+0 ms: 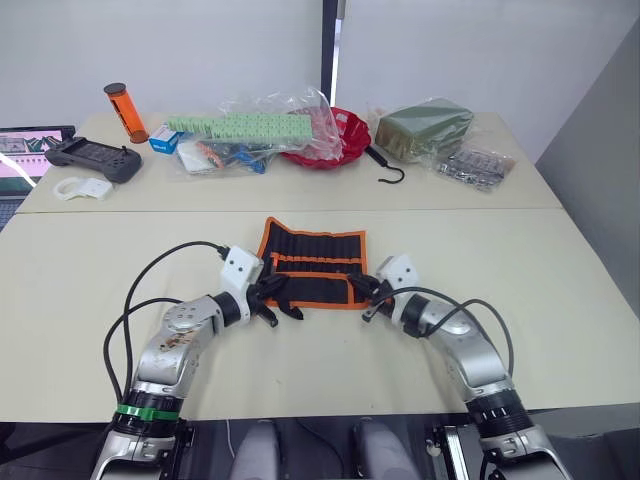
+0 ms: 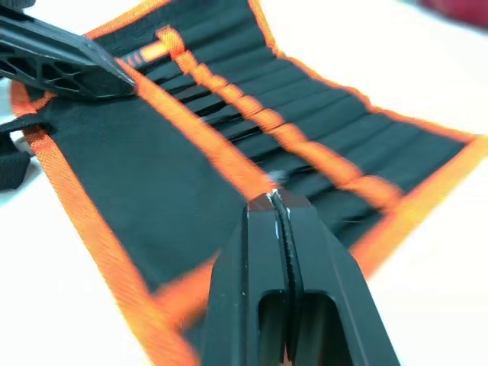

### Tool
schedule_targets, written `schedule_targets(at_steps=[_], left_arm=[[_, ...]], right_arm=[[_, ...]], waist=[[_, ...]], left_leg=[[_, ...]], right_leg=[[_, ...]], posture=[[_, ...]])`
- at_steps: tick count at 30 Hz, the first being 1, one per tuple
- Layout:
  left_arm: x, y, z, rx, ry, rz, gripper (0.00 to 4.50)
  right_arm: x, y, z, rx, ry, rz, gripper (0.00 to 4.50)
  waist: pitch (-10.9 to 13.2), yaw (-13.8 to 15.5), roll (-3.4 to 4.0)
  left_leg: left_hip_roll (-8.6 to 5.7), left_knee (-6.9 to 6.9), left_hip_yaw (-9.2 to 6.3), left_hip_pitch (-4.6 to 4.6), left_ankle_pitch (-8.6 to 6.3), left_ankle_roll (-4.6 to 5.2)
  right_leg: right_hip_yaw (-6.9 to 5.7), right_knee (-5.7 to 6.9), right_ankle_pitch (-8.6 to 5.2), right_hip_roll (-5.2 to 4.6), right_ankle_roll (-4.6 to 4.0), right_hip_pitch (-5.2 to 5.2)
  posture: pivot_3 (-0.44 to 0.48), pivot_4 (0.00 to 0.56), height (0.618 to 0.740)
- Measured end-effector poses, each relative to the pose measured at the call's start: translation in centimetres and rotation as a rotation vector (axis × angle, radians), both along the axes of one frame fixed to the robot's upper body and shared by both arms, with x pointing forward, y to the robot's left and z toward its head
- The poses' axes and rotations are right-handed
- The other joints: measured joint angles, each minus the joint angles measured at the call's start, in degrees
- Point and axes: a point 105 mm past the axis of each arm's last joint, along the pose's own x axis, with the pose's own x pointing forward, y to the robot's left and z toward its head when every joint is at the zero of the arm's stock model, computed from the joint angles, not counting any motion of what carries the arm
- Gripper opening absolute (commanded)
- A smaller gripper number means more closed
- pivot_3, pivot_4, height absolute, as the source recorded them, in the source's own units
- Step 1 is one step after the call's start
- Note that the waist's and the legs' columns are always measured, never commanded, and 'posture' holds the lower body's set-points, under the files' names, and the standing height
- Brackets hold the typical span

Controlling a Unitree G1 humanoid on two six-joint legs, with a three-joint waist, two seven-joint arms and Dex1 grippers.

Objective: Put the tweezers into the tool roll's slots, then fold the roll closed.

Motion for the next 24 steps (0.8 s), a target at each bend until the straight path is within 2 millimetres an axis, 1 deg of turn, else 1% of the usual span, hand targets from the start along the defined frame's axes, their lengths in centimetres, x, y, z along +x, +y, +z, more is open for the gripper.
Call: schedule_targets(at_steps=[2, 6, 9, 11, 14, 16, 18, 21, 22, 24], left_arm=[[-0.2, 0.1, 1.3, -0.051, -0.025, -0.014, 0.02], [-0.9, 0.0, 5.0, -0.159, -0.091, -0.065, 0.02], [-1.2, 1.3, 7.7, -0.189, -0.133, -0.066, 0.02], [-1.3, 2.5, 9.1, -0.164, -0.163, -0.056, 0.02], [-1.7, 3.5, 9.5, -0.101, -0.158, -0.067, 0.02], [-2.2, 3.5, 9.3, -0.067, -0.148, -0.099, 0.02], [-3.0, 3.0, 8.3, 0.008, -0.12, -0.16, 0.02], [-3.7, 1.9, 7.3, 0.061, -0.09, -0.248, 0.0], [-3.8, 1.7, 7.0, 0.089, -0.086, -0.264, 0.0], [-3.8, 1.8, 6.7, 0.129, -0.086, -0.284, 0.0]], right_arm=[[-0.4, 0.3, 1.0, 0.039, -0.016, 0.033, 0.0], [-0.9, 0.1, 2.5, 0.079, -0.03, 0.075, 0.0], [-1.3, -0.3, 2.7, 0.087, 0.009, 0.103, 0.0], [-1.3, -0.5, 2.7, 0.097, 0.04, 0.103, 0.0], [-1.3, -1.1, 2.6, 0.121, 0.102, 0.089, 0.0], [-1.6, -1.4, 2.7, 0.165, 0.154, 0.096, 0.0], [-2.7, -1.4, 2.6, 0.21, 0.215, 0.132, 0.0], [-3.7, -1.8, 1.9, 0.24, 0.305, 0.141, 0.85], [-3.9, -2.0, 1.7, 0.23, 0.317, 0.137, 1.14], [-4.2, -2.7, 1.4, 0.211, 0.328, 0.118, 1.89]], waist=[[0.01, 0.02, -0.01], [0.01, 0.17, -0.01], [0.02, 0.09, -0.01], [0.02, 0.03, 0.0], [0.03, 0.0, 0.01], [0.04, 0.03, 0.01], [0.04, 0.22, 0.01], [0.05, 0.45, 0.01], [0.05, 0.38, 0.01], [0.05, 0.27, 0.01]], left_leg=[[0.0, -0.02, -0.01, -0.08, 0.0, 0.0], [-0.01, -0.01, -0.01, -0.07, 0.0, 0.0], [0.0, 0.0, -0.01, -0.05, 0.0, 0.0], [0.0, -0.03, -0.01, -0.04, 0.0, 0.0], [0.0, -0.07, 0.0, -0.05, 0.0, 0.0], [0.0, -0.08, 0.0, -0.07, 0.0, 0.0], [0.0, -0.15, 0.0, -0.07, 0.0, 0.0], [0.0, -0.12, 0.01, -0.09, 0.0, 0.0], [0.0, -0.12, 0.01, -0.08, 0.0, 0.0], [0.01, -0.14, 0.01, -0.06, 0.0, 0.0]], right_leg=[[-0.01, -0.05, 0.0, -0.01, 0.0, -0.03], [-0.01, -0.07, 0.0, -0.03, 0.0, -0.02], [-0.01, -0.06, 0.0, -0.02, 0.0, -0.01], [0.0, -0.07, -0.01, -0.01, 0.01, -0.02], [0.0, -0.09, -0.01, -0.02, 0.01, -0.03], [0.0, -0.13, -0.01, -0.02, 0.01, -0.03], [0.0, -0.2, -0.01, -0.02, 0.01, -0.02], [0.0, -0.23, 0.0, -0.02, 0.0, -0.02], [0.0, -0.23, 0.0, -0.02, 0.0, -0.02], [0.0, -0.23, -0.01, 0.0, 0.01, -0.02]], posture=[[0.0, 0.15, 0.74], [0.0, 0.15, 0.74], [0.0, 0.15, 0.74], [0.0, 0.15, 0.74], [0.0, 0.15, 0.74], [0.0, 0.15, 0.74], [0.0, 0.15, 0.74], [0.0, 0.15, 0.74], [0.0, 0.15, 0.74], [0.0, 0.15, 0.74]])
